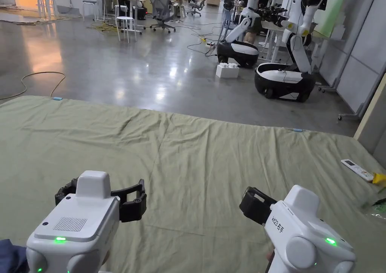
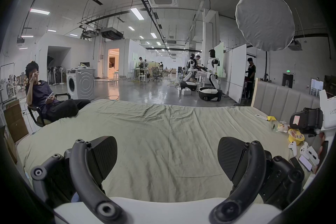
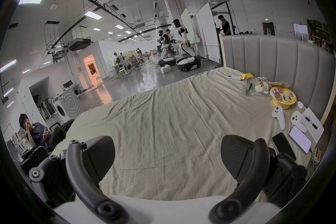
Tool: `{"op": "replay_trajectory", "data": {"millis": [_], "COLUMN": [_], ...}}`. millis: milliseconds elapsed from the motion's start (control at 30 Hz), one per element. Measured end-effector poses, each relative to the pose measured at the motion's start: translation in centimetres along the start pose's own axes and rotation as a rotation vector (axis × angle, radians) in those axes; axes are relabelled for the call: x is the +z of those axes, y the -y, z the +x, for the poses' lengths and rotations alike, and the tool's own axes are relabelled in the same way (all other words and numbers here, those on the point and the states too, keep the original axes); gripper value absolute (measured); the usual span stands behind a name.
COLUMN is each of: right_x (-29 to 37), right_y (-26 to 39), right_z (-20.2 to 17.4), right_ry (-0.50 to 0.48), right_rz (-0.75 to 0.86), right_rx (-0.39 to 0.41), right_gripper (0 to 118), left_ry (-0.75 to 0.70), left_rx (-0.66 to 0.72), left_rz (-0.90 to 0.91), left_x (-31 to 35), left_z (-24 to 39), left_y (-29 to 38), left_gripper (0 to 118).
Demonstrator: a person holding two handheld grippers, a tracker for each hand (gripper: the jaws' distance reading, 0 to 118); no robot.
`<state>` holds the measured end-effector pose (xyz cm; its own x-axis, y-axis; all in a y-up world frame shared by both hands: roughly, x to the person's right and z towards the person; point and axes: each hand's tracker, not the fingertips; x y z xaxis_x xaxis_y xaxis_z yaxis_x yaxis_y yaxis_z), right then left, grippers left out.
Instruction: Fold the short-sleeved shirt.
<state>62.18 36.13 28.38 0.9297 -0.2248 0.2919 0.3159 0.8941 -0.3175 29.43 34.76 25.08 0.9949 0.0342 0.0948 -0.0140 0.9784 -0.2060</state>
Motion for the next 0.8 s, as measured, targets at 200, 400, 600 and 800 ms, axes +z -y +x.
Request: {"op": "replay_trajectory", "data": {"millis": [200,400,600,800], "right_x": [-0.8,-1.1,-1.6,-1.0], "right_y": [0.1,0.2,0.4,0.4], "right_z": [0.2,0.0,0.1,-0.1], "right_ry": [0.018,0.02,0.035,0.046], "right_rz": [0.001,0.004,0.001,0.011], "right_rx": [0.007,0.049,0.055,0.069], "right_gripper": [116,116,116,116], "left_ry": [0.001,0.003,0.011,0.014], "left_rx": [-0.01,-0.019,0.001,-0.013], "left_rz": [0.0,0.004,-0.002,-0.006], "left_x": [-0.2,-0.7,-0.8,-0.7], "left_z": [0.3,0.8,1.0,1.0], "left_y": [-0.1,-0.1,-0.1,-0.1], "left_gripper": [111,111,111,111]}}
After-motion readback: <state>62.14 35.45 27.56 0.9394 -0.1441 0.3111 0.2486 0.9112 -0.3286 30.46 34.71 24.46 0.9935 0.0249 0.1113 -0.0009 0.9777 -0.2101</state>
